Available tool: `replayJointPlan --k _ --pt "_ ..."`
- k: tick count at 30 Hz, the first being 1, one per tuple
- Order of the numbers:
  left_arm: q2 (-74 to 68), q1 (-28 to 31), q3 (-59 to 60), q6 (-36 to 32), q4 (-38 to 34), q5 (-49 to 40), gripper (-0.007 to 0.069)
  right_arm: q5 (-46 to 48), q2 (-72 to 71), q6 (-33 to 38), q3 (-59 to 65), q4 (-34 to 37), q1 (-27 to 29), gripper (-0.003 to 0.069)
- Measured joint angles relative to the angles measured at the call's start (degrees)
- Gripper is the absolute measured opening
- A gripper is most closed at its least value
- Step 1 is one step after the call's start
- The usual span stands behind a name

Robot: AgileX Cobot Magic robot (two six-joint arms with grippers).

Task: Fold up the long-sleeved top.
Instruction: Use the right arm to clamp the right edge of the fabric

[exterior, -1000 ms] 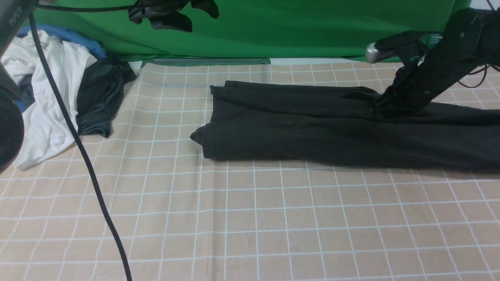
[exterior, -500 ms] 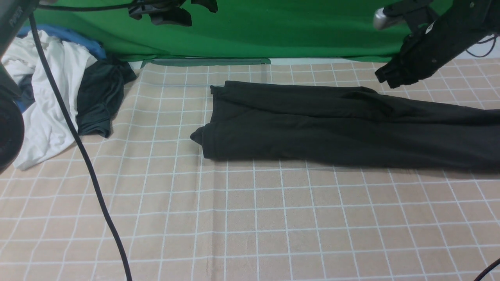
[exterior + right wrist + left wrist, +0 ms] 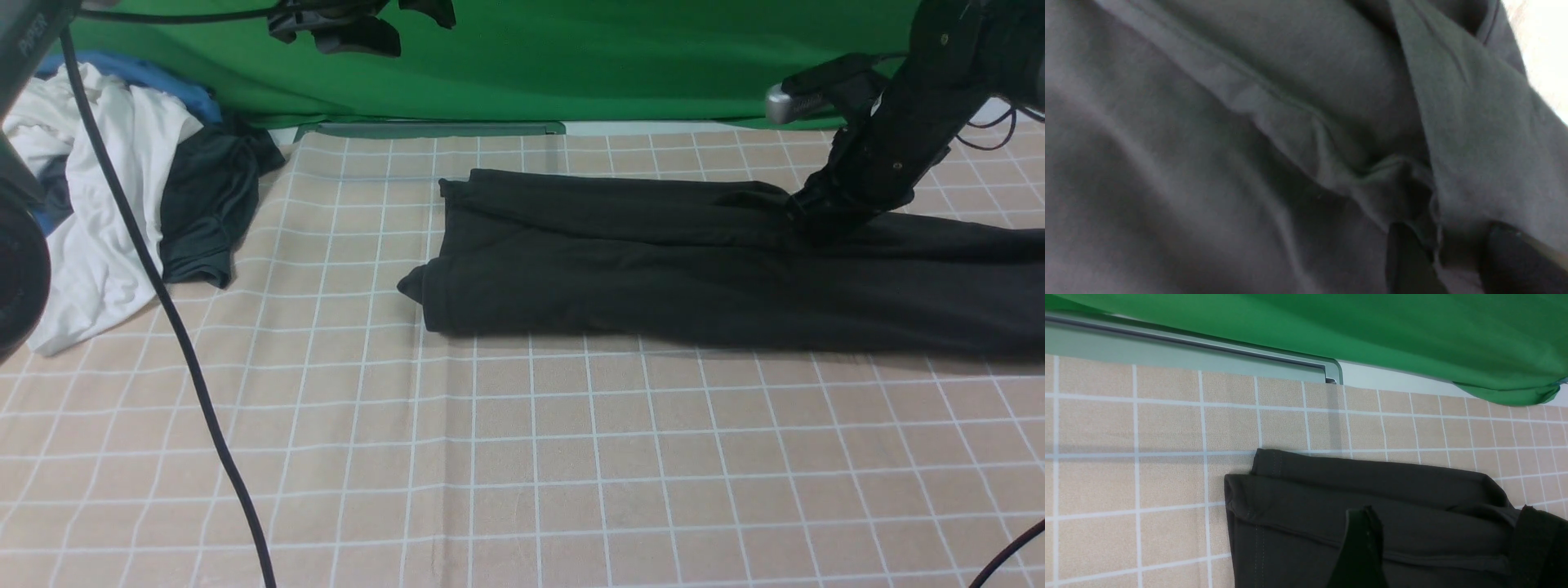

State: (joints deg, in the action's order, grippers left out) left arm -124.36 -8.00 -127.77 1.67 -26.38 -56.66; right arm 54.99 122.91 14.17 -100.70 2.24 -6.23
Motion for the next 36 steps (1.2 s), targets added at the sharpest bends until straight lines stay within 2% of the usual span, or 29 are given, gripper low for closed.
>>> replayJointPlan --k 7,9,11,14,27,36 --pt "0.0 0.0 0.0 0.0 0.0 0.0 0.0449 -2.4 0.3 -0.2 0.0 -0.8 -0.1 0.0219" --pt "0.0 0.0 0.0 0.0 0.0 0.0 0.0449 -2.8 0.3 -0.2 0.0 -1.1 -0.1 0.0178" --pt "0.0 0.0 0.0 0.0 0.0 0.0 0.0449 -2.8 0.3 -0.2 0.0 -1.2 -0.1 0.0092" --pt "0.0 0.0 0.0 0.0 0.0 0.0 0.0449 -3.0 0.3 -0.2 0.0 -1.2 -0.1 0.0036" --pt "0.0 0.0 0.0 0.0 2.2 -0.2 0.0449 -3.6 0.8 -1.3 -4.7 -2.5 0.4 0.0032" --pt "0.0 0.0 0.0 0.0 2.4 -2.5 0.0449 -9.4 4.9 -3.5 -7.2 -2.9 1.0 0.0032"
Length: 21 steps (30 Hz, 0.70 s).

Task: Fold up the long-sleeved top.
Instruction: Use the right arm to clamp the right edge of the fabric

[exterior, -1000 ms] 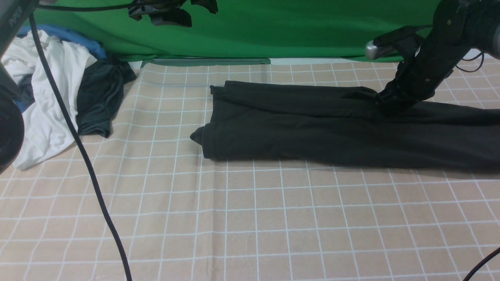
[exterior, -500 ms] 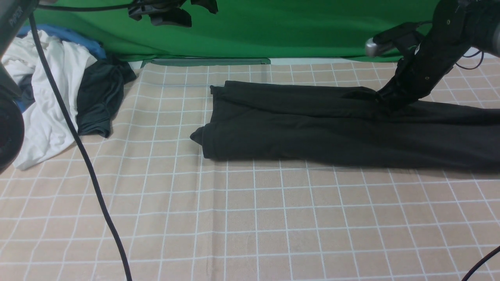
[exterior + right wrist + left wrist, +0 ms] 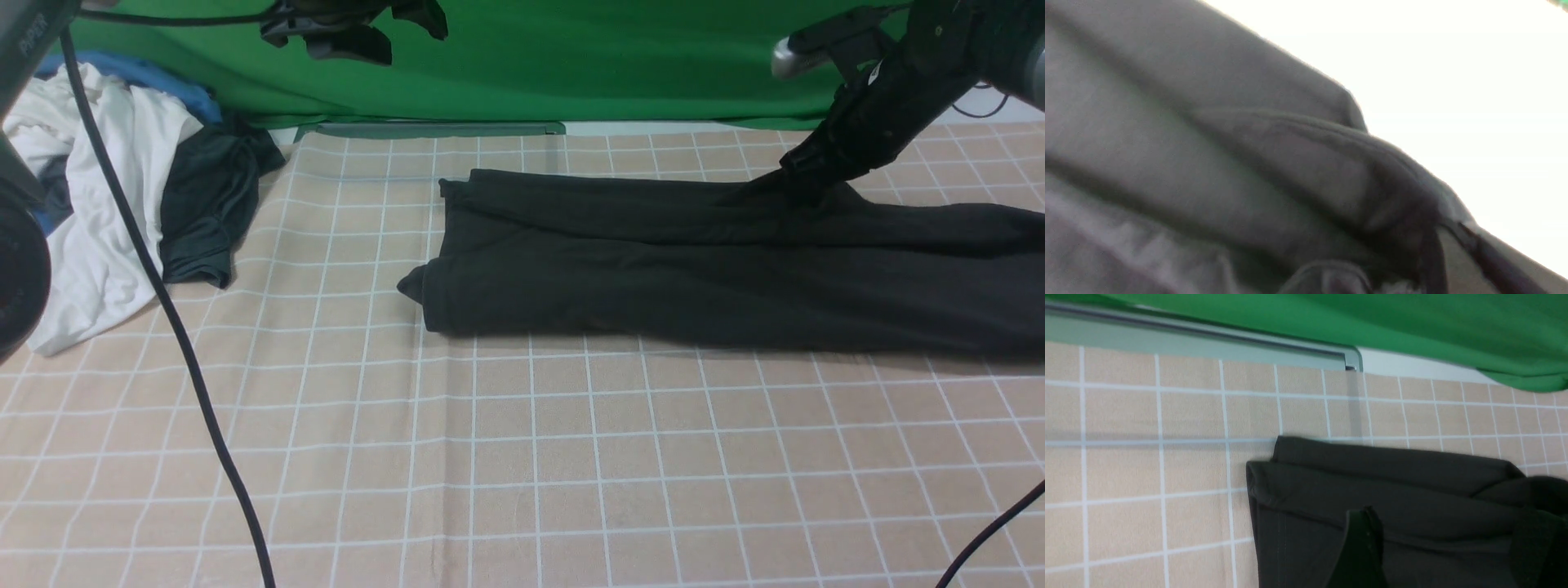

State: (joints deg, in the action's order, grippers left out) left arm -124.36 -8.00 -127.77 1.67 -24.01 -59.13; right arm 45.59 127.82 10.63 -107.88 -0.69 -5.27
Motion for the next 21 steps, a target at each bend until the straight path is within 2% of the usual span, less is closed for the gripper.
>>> replayJointPlan --k 6,10,13,15,18,21 --pt "0.0 0.0 0.0 0.0 0.4 -1.8 0.0449 -7.2 2.6 -1.0 -1.2 0.0 0.0 0.0034" --pt "0.0 0.0 0.0 0.0 0.4 -2.3 0.0449 -11.9 2.8 -1.2 -1.4 0.0 0.0 0.0069" --pt "0.0 0.0 0.0 0.0 0.4 -2.5 0.0449 -11.7 2.8 -1.2 -2.4 0.0 0.0 0.0163" --pt "0.0 0.0 0.0 0.0 0.4 -2.5 0.0449 -8.5 2.8 -1.2 -4.4 0.0 0.0 0.0316" --pt "0.0 0.0 0.0 0.0 0.5 -2.6 0.0449 -0.3 2.6 -0.6 -8.8 0.1 -0.2 0.0448" --pt "0.0 0.0 0.0 0.0 1.1 -3.1 0.0449 10.3 2.3 2.5 -12.8 1.0 -0.8 0.0462"
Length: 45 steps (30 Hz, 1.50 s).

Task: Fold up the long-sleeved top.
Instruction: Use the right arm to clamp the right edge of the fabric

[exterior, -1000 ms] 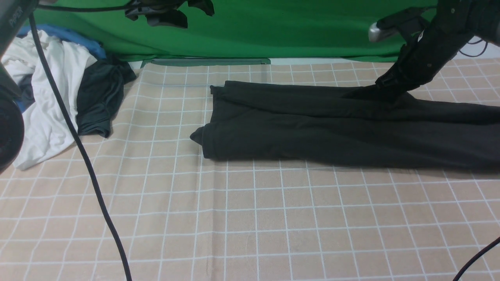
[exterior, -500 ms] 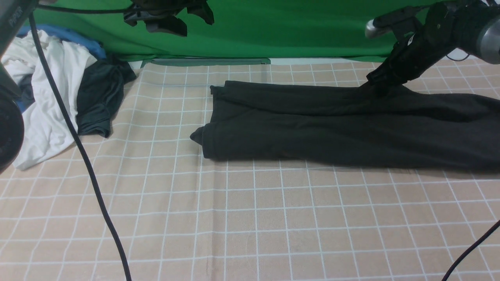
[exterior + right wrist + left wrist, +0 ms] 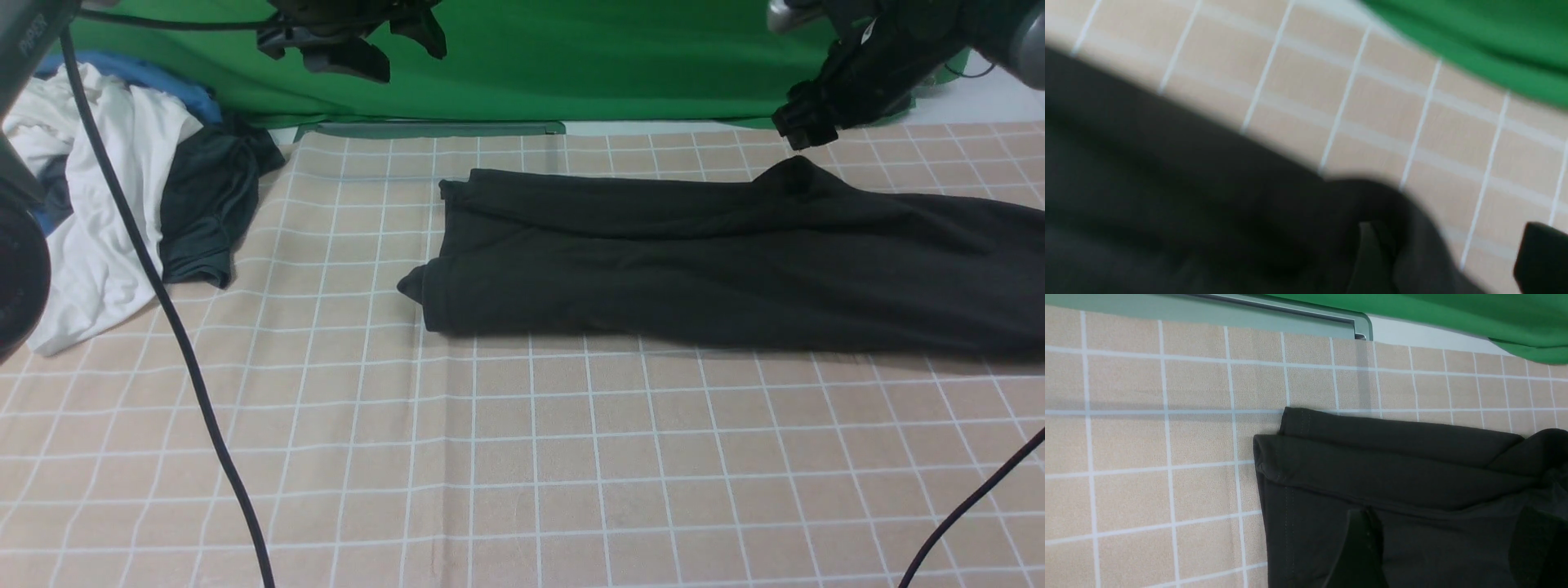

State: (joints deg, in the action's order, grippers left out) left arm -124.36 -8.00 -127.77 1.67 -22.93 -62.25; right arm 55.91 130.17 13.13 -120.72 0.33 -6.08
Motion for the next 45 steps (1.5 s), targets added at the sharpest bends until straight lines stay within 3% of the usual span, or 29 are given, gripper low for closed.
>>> replayJointPlan --k 3,10,12,15,18,21,31,36,43,45 --pt "0.0 0.0 0.0 0.0 1.5 -1.8 0.0449 10.4 -0.7 5.3 -3.0 3.7 -1.9 0.0417" --pt "0.1 -0.7 1.2 -1.7 4.3 -7.0 0.0421 13.9 -0.7 9.2 -3.0 6.4 -7.6 0.0356" --pt "-0.5 -1.7 1.9 -3.0 5.6 -7.4 0.0358 14.0 -0.9 9.3 -3.0 6.4 -7.9 0.0292" --pt "-2.1 -3.8 2.1 -4.2 6.4 -7.3 0.0197 14.0 -2.0 7.6 -2.9 4.0 -7.6 0.0126" --pt "-4.1 -5.8 2.1 -4.7 6.2 -7.3 0.0062 13.9 -5.0 4.0 -2.3 1.3 -6.7 0.0038" --pt "-6.5 -6.9 2.1 -4.8 5.7 -7.3 0.0015 13.8 -10.0 2.3 1.3 -0.3 -5.8 0.0028" --pt "-14.1 -7.4 2.1 -4.8 5.7 -4.2 0.0013 14.3 -24.6 -1.7 17.7 -0.8 -5.4 0.0028" --pt "-15.8 -7.4 2.1 -5.1 5.7 6.5 0.0014 14.3 -26.0 -3.5 19.2 -0.8 -5.4 0.0028" --pt "-17.3 -7.4 2.1 -5.1 5.7 31.4 0.0014 14.2 -26.0 -4.6 19.3 -0.8 -5.5 0.0028" --pt "-17.2 -7.4 2.1 -5.0 5.7 31.7 0.0014 14.2 -26.0 -4.6 19.3 -0.8 -5.5 0.0028"
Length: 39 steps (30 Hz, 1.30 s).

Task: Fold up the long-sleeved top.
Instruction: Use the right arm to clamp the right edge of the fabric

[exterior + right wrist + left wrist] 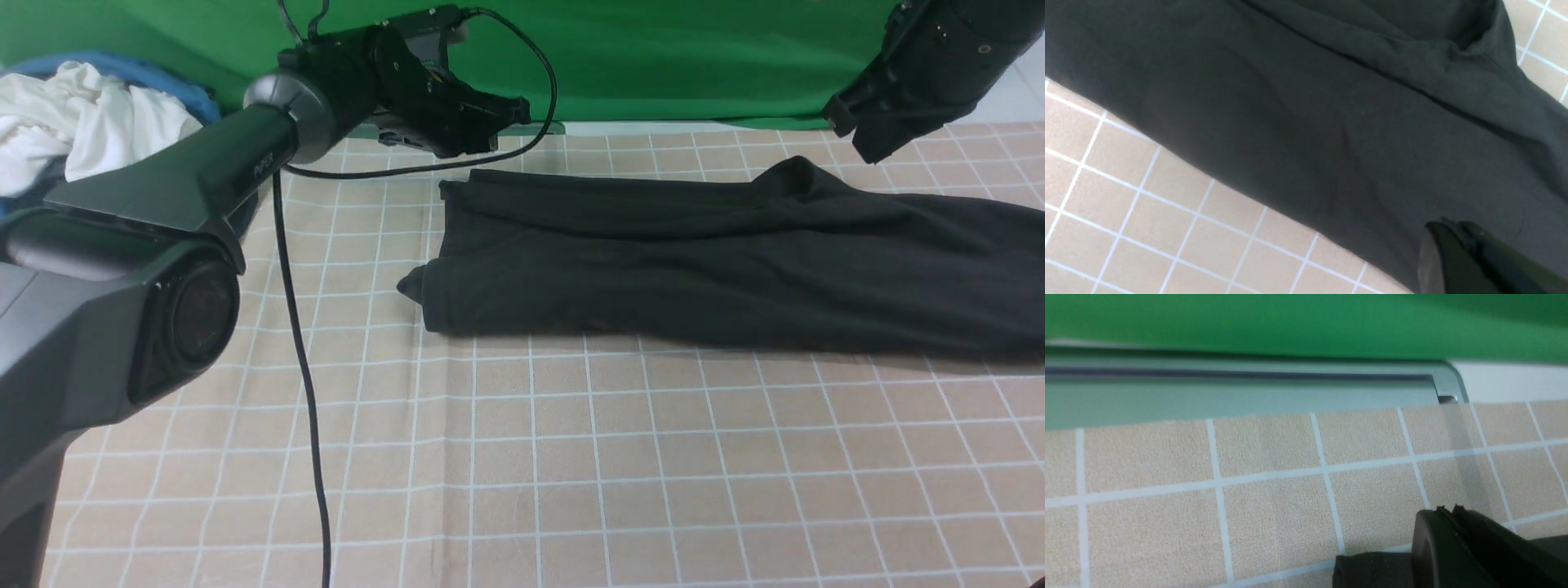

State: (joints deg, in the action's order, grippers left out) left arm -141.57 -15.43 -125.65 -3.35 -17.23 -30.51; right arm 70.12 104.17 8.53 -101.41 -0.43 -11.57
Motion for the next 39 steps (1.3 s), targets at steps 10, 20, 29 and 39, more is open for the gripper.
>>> replayJointPlan --k 10,20,29,39 --pt "2.5 0.0 -1.8 -2.7 -1.5 -33.6 0.0014 -0.7 0.0 0.0 0.0 0.0 0.0 0.0028" --pt "-0.5 -0.1 -1.8 -1.5 -2.3 -27.0 0.0014 -1.2 0.0 0.0 0.0 0.0 0.0 0.0028" --pt "-2.3 -0.1 -1.8 -1.4 -3.5 -13.6 0.0014 -1.8 0.0 -0.2 0.0 0.1 0.0 0.0028" --pt "-3.2 0.0 -1.8 -1.4 -4.3 2.5 0.0014 -5.5 0.2 -0.2 0.0 0.1 0.0 0.0025"
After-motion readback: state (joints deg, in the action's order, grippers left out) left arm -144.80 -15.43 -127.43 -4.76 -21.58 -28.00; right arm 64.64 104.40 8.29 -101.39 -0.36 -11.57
